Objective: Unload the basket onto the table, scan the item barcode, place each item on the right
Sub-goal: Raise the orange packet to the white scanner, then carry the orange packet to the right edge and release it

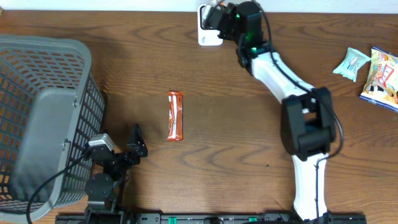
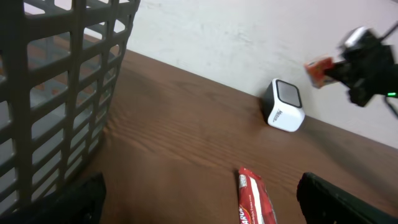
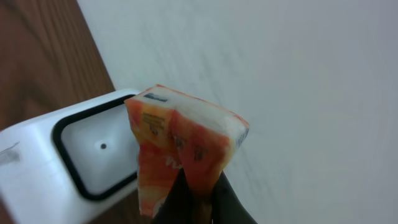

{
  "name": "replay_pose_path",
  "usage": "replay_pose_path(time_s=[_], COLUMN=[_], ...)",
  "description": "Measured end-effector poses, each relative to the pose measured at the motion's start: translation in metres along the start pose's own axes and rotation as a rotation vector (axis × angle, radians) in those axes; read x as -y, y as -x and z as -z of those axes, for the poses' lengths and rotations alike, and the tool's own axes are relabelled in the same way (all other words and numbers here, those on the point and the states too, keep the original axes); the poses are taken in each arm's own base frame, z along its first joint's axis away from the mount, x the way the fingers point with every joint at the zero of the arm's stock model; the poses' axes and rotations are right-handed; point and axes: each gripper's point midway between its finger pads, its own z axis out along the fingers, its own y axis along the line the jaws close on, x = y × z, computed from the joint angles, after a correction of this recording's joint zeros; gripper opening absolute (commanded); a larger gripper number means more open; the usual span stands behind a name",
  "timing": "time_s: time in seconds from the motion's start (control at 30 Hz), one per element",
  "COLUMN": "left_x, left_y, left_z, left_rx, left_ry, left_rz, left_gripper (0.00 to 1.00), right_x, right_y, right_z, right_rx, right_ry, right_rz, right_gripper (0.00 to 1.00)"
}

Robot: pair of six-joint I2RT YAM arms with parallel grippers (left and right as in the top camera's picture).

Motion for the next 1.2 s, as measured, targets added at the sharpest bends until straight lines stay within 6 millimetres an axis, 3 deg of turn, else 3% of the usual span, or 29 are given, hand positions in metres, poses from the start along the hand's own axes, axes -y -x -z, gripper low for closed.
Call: replay_pose_path(time_s=[0.2, 0.37, 0.6, 0.7, 0.83, 0.9, 0.93, 1.1, 1.2], left_x=[0.000, 0.000, 0.000, 0.000, 0.000, 0.000, 0.000, 0.000, 0.000], left_y=[0.000, 0.000, 0.000, 0.000, 0.000, 0.000, 0.000, 0.000, 0.000], left_z=[0.000, 0.000, 0.000, 0.000, 0.000, 0.000, 0.000, 0.000, 0.000], left_rx=[0.000, 0.000, 0.000, 0.000, 0.000, 0.000, 0.000, 0.000, 0.000], left_ry=[0.000, 0.000, 0.000, 0.000, 0.000, 0.000, 0.000, 0.000, 0.000], left_rz=[0.000, 0.000, 0.000, 0.000, 0.000, 0.000, 0.000, 0.000, 0.000], left_gripper=[0.98, 0.98, 0.98, 0.98, 0.98, 0.98, 0.98, 0.98, 0.98], right_x=[-0.024, -0.030, 0.021, 0.022, 0.015, 0.021, 0.022, 0.038, 0.044], right_y=[0.003, -0.001, -0.029, -0.068, -0.141, -0.193, -0.203, -0.301, -0.347], right_z=[-0.029, -0.032, -0.020, -0.005, 0.028, 0.058, 0.064, 0.130, 0.162], right_rx=[-0.032, -0.093, -0.329, -0.496, -0.720, -0.855, -0.879, -1.100, -1.191], right_ry=[-0.008, -0.030, -0.199, -0.134, 0.035, 0.096, 0.104, 0.132, 0.096], right_rz=[0.066, 0.108, 0.186, 0.236, 0.248, 0.188, 0.172, -0.048, -0.183], right_gripper=[0.01, 0.01, 0.01, 0.01, 0.01, 0.01, 0.01, 0.01, 0.01])
